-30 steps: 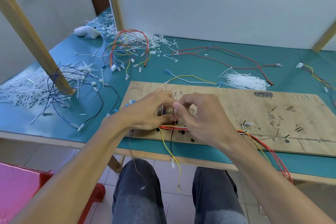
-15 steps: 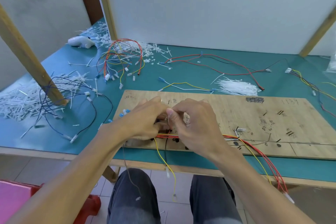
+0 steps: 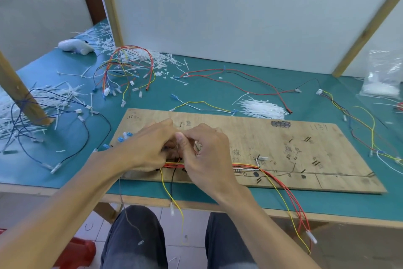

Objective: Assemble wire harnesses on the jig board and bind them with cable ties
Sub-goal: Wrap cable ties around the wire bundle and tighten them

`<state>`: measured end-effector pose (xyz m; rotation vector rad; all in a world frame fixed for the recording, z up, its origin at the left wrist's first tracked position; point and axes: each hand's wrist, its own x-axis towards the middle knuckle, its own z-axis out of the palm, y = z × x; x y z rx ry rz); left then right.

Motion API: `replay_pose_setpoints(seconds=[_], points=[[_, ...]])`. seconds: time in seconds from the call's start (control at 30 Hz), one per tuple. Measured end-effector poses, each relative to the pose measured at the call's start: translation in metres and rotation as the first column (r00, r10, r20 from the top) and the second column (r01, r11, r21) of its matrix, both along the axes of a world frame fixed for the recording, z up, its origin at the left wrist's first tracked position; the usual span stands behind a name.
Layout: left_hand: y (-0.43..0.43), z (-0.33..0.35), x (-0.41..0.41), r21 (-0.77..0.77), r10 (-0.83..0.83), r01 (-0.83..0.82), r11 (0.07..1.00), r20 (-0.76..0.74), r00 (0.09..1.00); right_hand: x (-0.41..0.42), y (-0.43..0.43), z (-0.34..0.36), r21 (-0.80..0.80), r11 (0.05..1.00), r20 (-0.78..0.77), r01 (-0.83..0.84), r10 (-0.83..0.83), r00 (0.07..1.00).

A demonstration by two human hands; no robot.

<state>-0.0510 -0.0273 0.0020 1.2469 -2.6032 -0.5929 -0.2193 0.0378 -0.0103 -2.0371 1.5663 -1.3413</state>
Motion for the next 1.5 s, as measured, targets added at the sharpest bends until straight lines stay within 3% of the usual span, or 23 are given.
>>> replay_pose_setpoints(seconds=[0.3,0.5,0.63,0.77,0.9,1.0,1.17,1.5], points=[[0.002,0.002,-0.003,-0.012,0.011,-0.010,1.000,0.076,0.997,-0.004,0.000,-0.005,0.001,1.000,0.125,-0.009,0.009,0.992],[0.014,0.006,-0.001,-0.046,-0.015,0.012,0.999,-0.046,0.999,-0.041,0.018,0.000,0.055,0.998,0.018,0.037,-0.038,0.999],[0.023,0.007,0.001,-0.053,0.020,-0.024,0.998,-0.077,0.997,-0.076,0.031,-0.003,0.079,0.996,-0.153,0.037,-0.025,0.988],[0.029,0.014,0.000,-0.073,0.067,-0.068,0.995,-0.009,0.998,-0.113,0.021,0.010,0.184,0.981,0.002,0.056,-0.057,0.998],[0.036,0.021,-0.008,-0.186,0.224,-0.213,0.959,0.038,0.974,-0.149,-0.003,0.033,0.278,0.961,0.062,-0.001,-0.017,0.998],[0.040,0.027,-0.014,-0.329,0.318,-0.252,0.910,0.164,0.934,-0.175,-0.030,0.038,0.273,0.956,0.013,0.110,-0.118,0.993],[0.039,0.031,-0.020,-0.246,0.373,-0.320,0.915,0.213,0.903,-0.218,-0.082,0.025,0.307,0.859,-0.206,0.411,-0.361,0.909],[0.039,0.030,-0.020,-0.159,0.392,-0.368,0.916,0.162,0.906,-0.234,-0.110,0.014,0.392,0.810,-0.366,0.436,-0.297,0.882]])
